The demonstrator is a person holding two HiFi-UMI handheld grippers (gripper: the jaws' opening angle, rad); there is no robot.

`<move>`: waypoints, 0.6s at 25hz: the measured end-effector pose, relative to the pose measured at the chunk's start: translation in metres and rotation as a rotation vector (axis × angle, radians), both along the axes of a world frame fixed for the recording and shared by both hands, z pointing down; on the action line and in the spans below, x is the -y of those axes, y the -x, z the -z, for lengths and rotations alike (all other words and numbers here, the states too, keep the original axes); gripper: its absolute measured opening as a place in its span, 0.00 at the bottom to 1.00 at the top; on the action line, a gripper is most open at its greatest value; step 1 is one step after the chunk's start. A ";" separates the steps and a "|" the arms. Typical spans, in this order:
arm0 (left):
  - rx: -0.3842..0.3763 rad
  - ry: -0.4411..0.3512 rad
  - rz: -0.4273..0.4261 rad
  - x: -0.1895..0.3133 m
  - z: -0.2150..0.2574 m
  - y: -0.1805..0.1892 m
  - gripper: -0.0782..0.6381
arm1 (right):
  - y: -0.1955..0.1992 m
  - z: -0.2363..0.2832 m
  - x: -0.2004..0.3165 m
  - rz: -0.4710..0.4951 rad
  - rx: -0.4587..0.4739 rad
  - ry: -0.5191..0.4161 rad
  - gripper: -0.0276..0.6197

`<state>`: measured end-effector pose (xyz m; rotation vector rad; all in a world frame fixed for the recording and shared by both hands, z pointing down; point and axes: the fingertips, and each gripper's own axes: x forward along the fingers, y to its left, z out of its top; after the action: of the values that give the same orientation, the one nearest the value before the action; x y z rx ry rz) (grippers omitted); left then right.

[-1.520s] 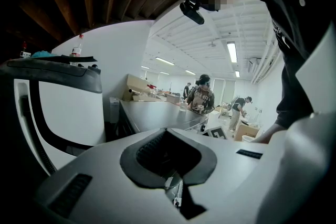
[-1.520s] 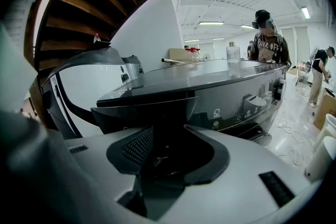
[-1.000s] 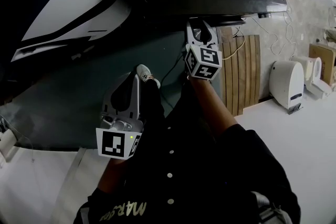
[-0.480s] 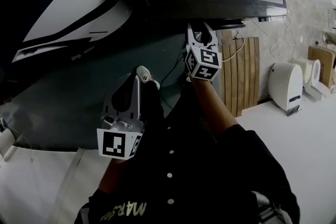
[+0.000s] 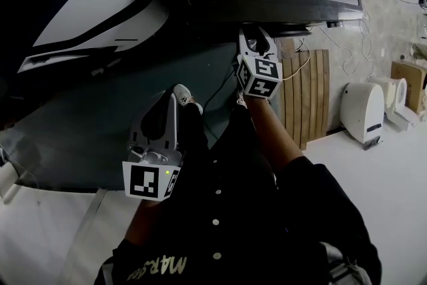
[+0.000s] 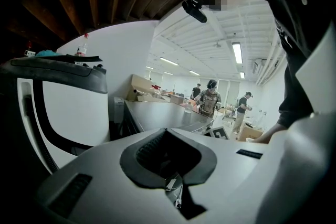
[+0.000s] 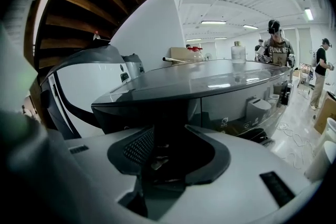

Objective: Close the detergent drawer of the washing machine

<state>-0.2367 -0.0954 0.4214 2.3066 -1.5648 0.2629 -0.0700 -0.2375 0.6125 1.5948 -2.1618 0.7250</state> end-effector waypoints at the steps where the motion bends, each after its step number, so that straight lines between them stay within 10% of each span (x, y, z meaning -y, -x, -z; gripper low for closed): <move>1: 0.002 -0.005 0.002 -0.001 0.002 0.000 0.11 | -0.001 -0.001 0.000 0.013 -0.012 0.000 0.31; 15: 0.034 -0.069 0.031 -0.005 0.031 -0.006 0.11 | 0.002 0.065 -0.037 0.281 -0.037 -0.125 0.21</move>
<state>-0.2307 -0.0906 0.3903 2.3392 -1.6492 0.2449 -0.0723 -0.2004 0.5472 1.3093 -2.3787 0.4781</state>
